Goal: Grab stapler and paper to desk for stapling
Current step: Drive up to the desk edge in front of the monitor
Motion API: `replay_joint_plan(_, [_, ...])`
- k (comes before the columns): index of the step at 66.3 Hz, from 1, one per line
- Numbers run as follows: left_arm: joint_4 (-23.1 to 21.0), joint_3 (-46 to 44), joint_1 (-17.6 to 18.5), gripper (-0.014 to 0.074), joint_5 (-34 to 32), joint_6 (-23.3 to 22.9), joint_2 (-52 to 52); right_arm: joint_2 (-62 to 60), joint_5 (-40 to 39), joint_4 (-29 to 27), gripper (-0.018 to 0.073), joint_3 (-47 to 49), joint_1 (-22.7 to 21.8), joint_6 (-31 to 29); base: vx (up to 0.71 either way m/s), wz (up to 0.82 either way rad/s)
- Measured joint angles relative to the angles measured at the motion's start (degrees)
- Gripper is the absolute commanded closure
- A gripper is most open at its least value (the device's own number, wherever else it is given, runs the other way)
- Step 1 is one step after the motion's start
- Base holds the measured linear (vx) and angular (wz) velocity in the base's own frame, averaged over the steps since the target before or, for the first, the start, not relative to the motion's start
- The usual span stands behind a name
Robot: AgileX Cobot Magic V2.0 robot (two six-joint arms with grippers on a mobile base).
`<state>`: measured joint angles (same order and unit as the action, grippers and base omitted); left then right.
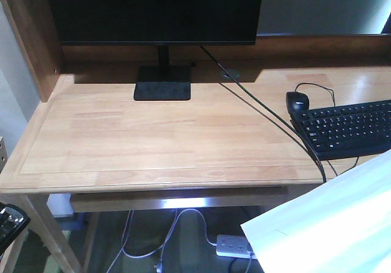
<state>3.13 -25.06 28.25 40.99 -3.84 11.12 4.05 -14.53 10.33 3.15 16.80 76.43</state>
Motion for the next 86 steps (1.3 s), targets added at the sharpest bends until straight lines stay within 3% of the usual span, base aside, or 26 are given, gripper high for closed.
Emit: replay_joint_plan(86, [0.0, 0.0, 0.0, 0.0603, 0.0, 0.0, 0.0, 0.0, 0.0, 0.0, 0.0564, 0.0, 0.0, 0.0, 0.06, 0.00])
